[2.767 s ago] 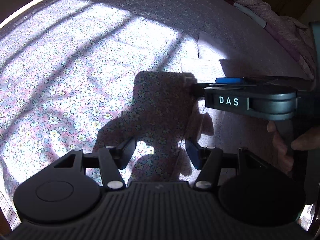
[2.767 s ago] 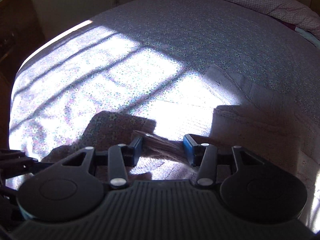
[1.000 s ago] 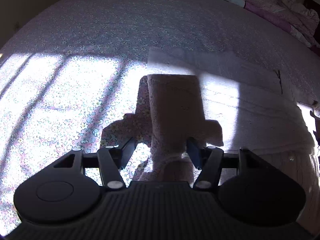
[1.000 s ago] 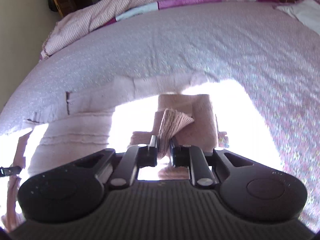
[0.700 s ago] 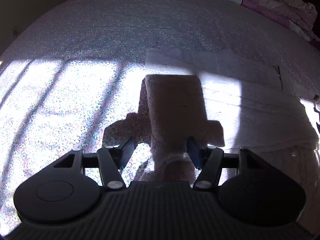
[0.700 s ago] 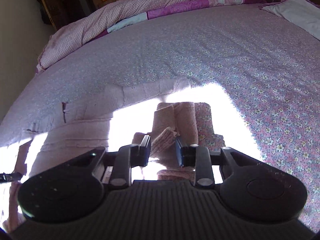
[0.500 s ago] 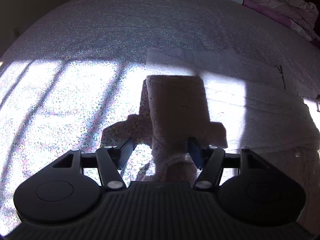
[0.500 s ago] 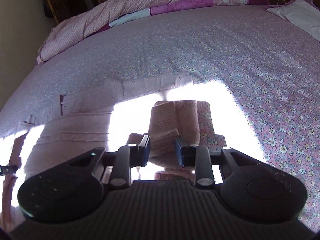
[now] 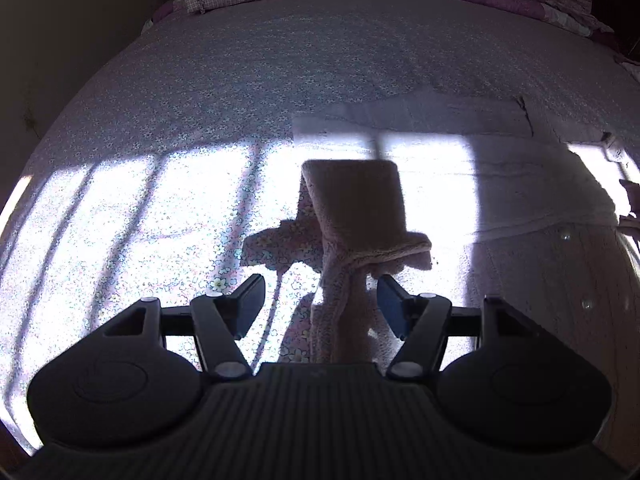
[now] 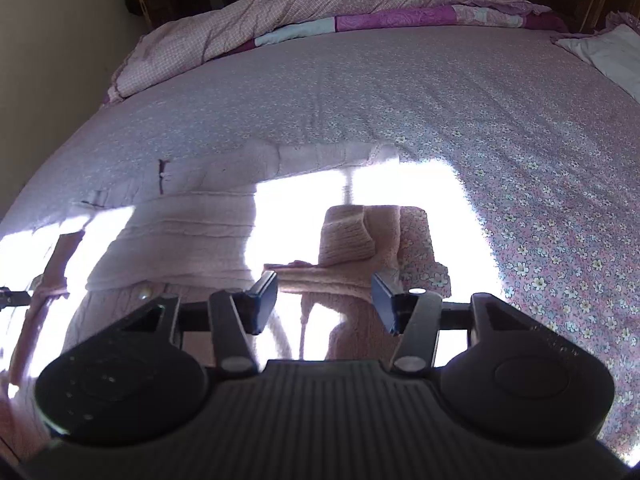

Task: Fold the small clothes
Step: 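Lay the lifted side over the cardigan body and open the right gripper, then move the right gripper to the ribbed hem and close on it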

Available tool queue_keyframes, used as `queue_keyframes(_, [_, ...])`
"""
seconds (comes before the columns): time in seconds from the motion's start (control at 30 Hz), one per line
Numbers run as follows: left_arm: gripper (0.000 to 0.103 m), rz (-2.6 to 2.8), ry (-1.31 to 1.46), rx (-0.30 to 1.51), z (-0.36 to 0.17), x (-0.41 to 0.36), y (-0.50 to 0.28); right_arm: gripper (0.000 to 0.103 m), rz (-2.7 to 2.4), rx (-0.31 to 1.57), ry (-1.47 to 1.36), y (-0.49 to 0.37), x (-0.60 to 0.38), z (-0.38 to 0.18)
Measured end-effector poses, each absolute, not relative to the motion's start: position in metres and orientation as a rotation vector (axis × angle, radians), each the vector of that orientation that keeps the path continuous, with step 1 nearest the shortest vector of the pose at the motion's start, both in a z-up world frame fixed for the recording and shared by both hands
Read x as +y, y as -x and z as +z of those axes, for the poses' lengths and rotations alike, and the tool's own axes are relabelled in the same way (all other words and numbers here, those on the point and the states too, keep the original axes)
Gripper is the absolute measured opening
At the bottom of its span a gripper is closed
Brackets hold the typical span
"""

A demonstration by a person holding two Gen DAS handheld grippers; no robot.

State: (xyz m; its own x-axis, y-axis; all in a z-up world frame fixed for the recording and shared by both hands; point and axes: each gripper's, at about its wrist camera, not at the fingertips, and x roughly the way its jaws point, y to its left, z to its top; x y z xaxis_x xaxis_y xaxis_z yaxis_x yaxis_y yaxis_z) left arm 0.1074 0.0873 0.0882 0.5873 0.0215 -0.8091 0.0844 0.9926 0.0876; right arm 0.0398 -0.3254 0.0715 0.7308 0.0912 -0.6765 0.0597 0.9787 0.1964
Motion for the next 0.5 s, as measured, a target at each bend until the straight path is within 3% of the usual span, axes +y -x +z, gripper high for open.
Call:
queue_keyframes(0.23, [0.07,-0.087,-0.133,0.928,0.106,0.089,-0.053,0.055,0.14,0.801,-0.066,0.022,-0.3,0.08])
queue_keyframes(0.37, [0.084,-0.1,-0.17,0.888,0.106,0.077,-0.015,0.056,0.199,0.826,0.02,0.052,-0.283,0.077])
queue_keyframes(0.43, [0.086,-0.124,-0.18,0.89,0.1,0.069,0.0,0.071,0.224,0.835,0.071,0.065,-0.273,0.073])
queue_keyframes(0.5, [0.087,-0.142,-0.197,0.898,0.093,0.059,0.013,0.074,0.253,0.832,0.124,0.079,-0.266,0.068])
